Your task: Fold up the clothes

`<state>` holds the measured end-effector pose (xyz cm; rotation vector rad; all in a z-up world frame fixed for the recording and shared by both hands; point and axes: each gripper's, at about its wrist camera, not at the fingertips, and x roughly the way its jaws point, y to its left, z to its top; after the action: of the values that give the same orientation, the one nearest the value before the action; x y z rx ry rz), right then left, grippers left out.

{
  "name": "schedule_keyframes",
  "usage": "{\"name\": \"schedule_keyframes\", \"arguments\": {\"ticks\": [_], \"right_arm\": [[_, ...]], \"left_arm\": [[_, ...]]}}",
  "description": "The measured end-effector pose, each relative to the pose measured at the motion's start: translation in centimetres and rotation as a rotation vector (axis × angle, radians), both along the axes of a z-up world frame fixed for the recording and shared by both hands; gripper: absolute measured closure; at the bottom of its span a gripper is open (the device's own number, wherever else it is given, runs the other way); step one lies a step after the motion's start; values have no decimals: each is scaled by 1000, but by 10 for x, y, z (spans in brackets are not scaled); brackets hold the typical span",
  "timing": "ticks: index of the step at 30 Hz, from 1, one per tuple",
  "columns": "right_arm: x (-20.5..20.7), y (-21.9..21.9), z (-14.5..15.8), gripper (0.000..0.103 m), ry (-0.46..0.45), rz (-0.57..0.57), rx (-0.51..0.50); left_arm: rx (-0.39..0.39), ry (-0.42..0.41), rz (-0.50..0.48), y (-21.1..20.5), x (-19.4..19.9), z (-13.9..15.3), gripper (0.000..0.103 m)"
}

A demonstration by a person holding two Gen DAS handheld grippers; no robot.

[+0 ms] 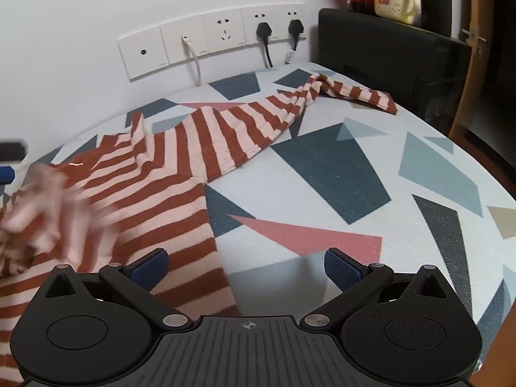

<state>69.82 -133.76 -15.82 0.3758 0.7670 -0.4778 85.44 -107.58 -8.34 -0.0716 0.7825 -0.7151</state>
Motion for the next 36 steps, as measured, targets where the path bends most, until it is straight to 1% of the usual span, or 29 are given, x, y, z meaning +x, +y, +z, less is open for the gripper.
{"name": "schedule_keyframes", "arguments": {"ticks": [1,2,3,6,9,11,13,15,16,18,19,20,21,22,23,24,26,27,29,31,32,33,35,36], "right_arm": [[-1,2,0,1,-9,25,-7],[0,4,0,1,-16,53,-14],[1,7,-1,1,-20,84,-18],[12,18,0,1,-33,155,-1],[26,31,1,1,-66,233,20],[39,46,1,2,-69,302,-11],[53,62,-2,2,-48,380,-66],[67,78,-8,8,1,444,-119],[73,81,-12,10,24,447,-122],[84,86,-17,23,59,443,-118],[87,80,-16,33,39,403,-81],[90,74,-14,57,27,367,-68],[95,67,-11,75,17,341,-49],[99,57,-6,85,5,310,-30],[103,49,-1,100,-2,268,-46],[104,41,5,100,-17,230,-74],[105,23,17,100,-50,172,-118],[104,14,20,100,-45,152,-120],[100,-3,18,99,-17,126,-87],[93,-16,13,98,12,88,-73],[89,-23,11,94,28,68,-63],[86,-31,8,83,43,48,-37],[79,-46,3,69,40,10,44],[79,-50,2,66,22,13,70]], "left_arm": [[12,-38,5,8,-6,2,12],[24,-75,11,15,-12,5,11],[53,-100,34,26,-15,4,10],[161,-154,134,68,-25,-6,8],[293,-151,227,109,-34,-31,6],[364,-122,261,128,-37,-48,6],[384,-98,285,135,-37,-60,6],[391,-75,304,139,-34,-71,6],[387,-69,308,138,-31,-73,6],[398,-84,318,131,-25,-80,6],[413,-97,328,126,-22,-83,6],[430,-109,341,122,-19,-86,6],[446,-115,350,120,-14,-89,7],[462,-120,359,118,-10,-92,7],[478,-125,368,117,-6,-96,7],[494,-130,376,115,-2,-99,6],[496,-144,406,118,4,-101,5],[506,-149,437,121,7,-100,5],[528,-160,507,131,13,-100,5],[523,-152,538,140,15,-101,5],[518,-137,537,144,17,-101,5],[512,-131,534,146,17,-102,5],[535,-141,524,144,16,-101,5],[556,-152,520,141,16,-100,5]]}}
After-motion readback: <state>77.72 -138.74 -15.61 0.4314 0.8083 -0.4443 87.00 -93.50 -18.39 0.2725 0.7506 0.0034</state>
